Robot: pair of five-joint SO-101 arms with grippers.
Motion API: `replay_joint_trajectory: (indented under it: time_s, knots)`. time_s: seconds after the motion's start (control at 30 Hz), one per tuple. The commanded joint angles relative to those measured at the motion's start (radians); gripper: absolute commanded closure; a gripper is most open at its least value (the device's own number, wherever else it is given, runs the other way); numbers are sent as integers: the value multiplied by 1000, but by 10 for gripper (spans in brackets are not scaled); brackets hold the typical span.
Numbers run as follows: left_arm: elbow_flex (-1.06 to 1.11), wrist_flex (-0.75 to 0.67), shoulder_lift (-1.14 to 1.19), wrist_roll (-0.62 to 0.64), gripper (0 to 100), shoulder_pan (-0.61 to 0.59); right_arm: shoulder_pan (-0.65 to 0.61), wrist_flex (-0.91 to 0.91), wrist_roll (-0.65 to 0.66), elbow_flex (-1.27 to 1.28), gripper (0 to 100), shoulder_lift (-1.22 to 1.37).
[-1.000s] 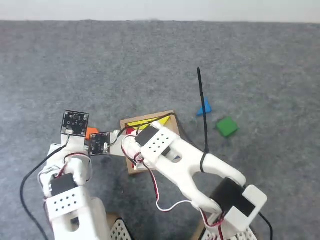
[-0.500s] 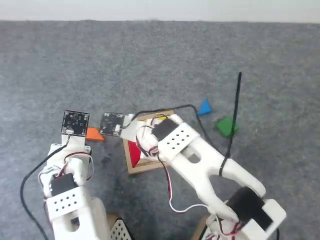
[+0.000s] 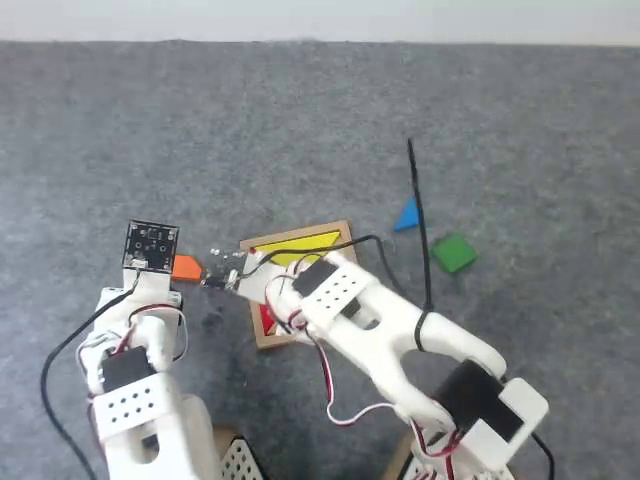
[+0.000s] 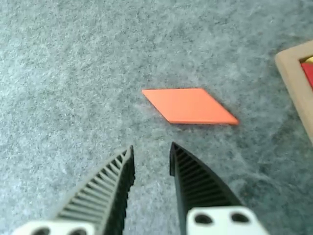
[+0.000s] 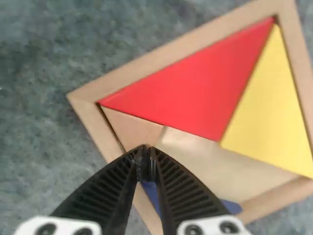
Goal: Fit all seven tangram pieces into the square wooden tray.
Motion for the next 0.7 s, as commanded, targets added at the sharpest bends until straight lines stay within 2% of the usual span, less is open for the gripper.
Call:
replay_joint_trajectory:
  time_s: [0.0,0.2,0.43,0.5,0.67]
  knots:
    - [-35,-12,-23,9,880,2,-45,18,-6,-26,980,2]
    - [-35,-12,-23,9,880,2,-47,22,-2,-26,980,-42]
    - [-35,-12,-23,9,880,3,-7,200,-6,-21,924,-351]
    - [-35,-12,-23,9,880,3,58,245,-12,-21,885,-427]
    - [-35,-12,-23,9,880,3,308,315,-110,-20,794,-501]
